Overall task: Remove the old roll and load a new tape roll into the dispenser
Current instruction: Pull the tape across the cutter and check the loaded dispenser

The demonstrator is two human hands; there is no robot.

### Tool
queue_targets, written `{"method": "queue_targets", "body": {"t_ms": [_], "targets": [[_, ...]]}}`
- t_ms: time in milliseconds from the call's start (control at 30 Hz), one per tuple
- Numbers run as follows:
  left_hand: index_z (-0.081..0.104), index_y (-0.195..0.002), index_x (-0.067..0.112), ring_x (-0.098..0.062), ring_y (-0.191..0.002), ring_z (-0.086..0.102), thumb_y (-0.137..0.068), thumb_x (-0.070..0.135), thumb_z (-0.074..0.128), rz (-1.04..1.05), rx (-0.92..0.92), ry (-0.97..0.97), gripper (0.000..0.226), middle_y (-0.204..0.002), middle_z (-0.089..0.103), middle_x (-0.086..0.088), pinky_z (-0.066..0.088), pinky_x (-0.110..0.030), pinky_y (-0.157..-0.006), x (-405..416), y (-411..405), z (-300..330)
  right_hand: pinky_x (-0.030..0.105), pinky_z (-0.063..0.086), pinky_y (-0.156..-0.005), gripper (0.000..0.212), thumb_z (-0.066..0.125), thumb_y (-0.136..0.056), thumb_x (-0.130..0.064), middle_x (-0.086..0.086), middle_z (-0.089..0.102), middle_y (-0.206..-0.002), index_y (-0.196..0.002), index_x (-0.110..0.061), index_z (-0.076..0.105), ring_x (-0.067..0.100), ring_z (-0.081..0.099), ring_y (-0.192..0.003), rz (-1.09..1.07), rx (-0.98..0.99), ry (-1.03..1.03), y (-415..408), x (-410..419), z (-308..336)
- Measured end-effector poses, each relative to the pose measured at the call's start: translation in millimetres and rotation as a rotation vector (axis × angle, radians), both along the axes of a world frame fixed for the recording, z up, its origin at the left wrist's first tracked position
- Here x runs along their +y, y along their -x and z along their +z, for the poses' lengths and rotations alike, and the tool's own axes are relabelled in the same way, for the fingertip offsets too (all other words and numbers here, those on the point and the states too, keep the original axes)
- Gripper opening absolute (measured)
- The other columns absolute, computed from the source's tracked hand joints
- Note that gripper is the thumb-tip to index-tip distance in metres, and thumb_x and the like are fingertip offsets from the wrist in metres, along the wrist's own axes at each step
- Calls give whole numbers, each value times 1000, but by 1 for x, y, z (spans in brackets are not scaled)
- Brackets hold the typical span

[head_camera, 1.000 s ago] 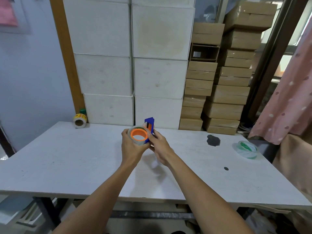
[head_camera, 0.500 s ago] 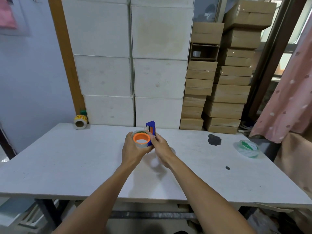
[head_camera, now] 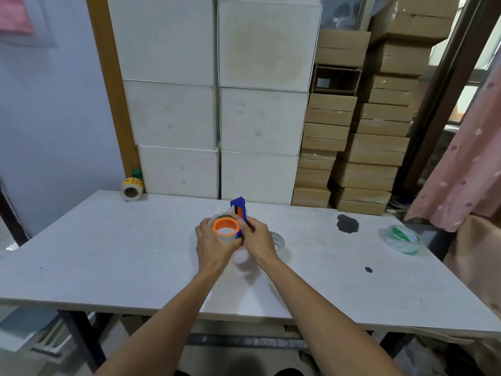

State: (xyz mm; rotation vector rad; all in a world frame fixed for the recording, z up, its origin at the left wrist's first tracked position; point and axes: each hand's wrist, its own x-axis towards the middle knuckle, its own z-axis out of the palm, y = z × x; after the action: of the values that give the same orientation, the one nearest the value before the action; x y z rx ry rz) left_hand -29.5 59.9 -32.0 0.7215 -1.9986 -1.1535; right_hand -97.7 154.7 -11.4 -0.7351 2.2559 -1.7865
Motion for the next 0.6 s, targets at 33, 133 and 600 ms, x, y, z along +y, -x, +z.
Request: {"method": "queue_targets", "body": {"t_ms": [33,133,600], "targets": [[50,-128,19,-18,-119,50,-59,35,91,3,3,-2,81,-120,51,6,44,-30,-78,1,0,0,14,53,-70,17,50,-105,-37,-12,73,-93,-109,-31,66,7,68,-85,17,-4,-3,0,-1,-1],[50,-127,20,-19,-116,53,-64,34,89,1,-8,-27,75,-119,51,6,44,-31,-78,4,1,-3,15,50,-80,27,50,-104,-40,-16,69,-103,-127,-29,60,1,65,-94,65,-32,-12,-4,-5,-7],[35,-152,11,-29,-133,50,-79,39,80,25,-170,-66,90,-150,48,-10,44,-36,-98,0,-2,-29,31,54,-98,47,60,-97,-44,-6,68,-122,-139,-26,49,13,64,-114,131,-119,-42,-1,-16,-40]]}}
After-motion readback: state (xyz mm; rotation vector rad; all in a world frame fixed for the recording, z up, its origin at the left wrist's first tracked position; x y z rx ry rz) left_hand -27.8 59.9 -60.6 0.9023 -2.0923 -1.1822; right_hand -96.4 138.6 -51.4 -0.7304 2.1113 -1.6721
